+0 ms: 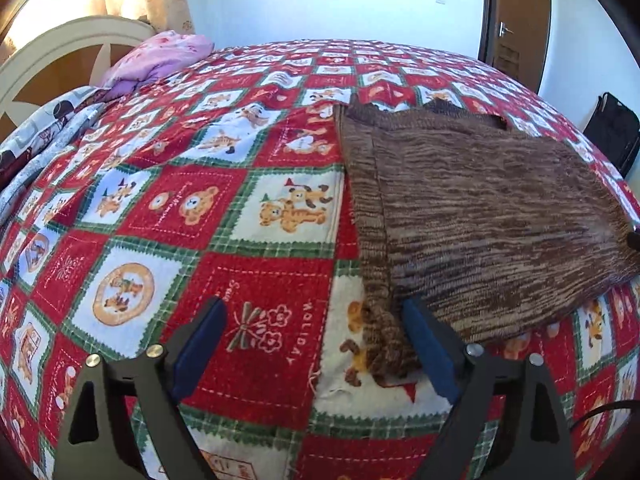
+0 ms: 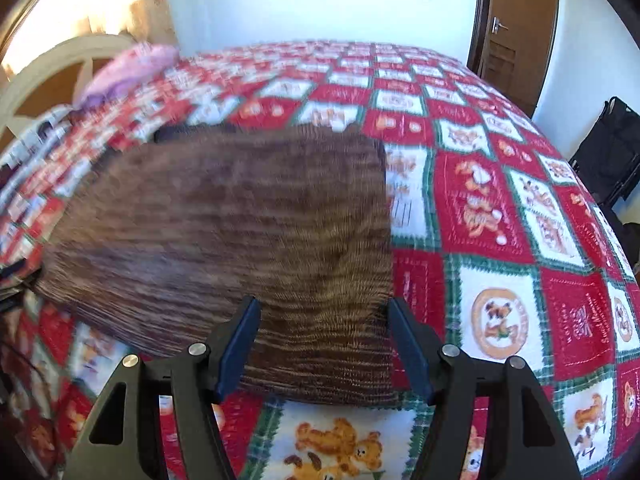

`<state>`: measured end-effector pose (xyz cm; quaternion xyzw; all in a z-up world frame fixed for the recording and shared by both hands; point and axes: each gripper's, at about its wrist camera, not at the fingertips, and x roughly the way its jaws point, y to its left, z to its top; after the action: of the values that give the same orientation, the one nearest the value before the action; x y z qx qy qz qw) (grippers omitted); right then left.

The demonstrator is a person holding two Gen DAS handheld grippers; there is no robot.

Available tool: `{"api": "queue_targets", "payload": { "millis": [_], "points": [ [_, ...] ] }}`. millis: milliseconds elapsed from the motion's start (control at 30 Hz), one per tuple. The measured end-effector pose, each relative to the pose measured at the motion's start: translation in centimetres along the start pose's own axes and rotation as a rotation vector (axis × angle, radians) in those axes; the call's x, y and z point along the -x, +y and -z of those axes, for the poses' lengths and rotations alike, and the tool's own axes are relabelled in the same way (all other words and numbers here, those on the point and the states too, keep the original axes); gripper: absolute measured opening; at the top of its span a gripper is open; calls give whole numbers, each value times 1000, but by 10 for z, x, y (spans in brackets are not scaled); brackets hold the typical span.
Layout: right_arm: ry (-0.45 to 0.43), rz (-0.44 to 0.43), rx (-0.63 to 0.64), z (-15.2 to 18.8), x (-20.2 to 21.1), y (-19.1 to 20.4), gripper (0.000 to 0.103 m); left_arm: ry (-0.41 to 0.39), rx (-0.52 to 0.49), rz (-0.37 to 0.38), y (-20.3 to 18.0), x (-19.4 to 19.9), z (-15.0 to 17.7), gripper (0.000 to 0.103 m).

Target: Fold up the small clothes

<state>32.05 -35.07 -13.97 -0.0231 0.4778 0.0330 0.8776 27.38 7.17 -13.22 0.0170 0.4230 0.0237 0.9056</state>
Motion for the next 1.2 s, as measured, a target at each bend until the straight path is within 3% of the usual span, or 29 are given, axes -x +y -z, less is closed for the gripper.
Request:
{"api": "queue_targets", "payload": {
  "millis": [167,333,433,533,767,867,1200],
  "points": [
    [-2,-35,-33,13,5,-8,67,-15,7,30,6,6,10,93],
    [-23,12,0,11,25,6,67,-9,22,62,17,14,11,93],
    [-88,14,104,6,42,40,67,-40,19,32,26,23,7,94],
    [-134,-57,229,2,50,90,68,-44,17,-2,37,24,3,95],
    [-168,-149,493,9,38,195,68,-39,41,-52,62,24,5,95],
    [-189,-140,569,14,34,221,68,-26,49,-55,70,23,8,95],
    [-197,-142,654,20,25,265,68,-25,63,-60,91,23,10,95]
  ]
}}
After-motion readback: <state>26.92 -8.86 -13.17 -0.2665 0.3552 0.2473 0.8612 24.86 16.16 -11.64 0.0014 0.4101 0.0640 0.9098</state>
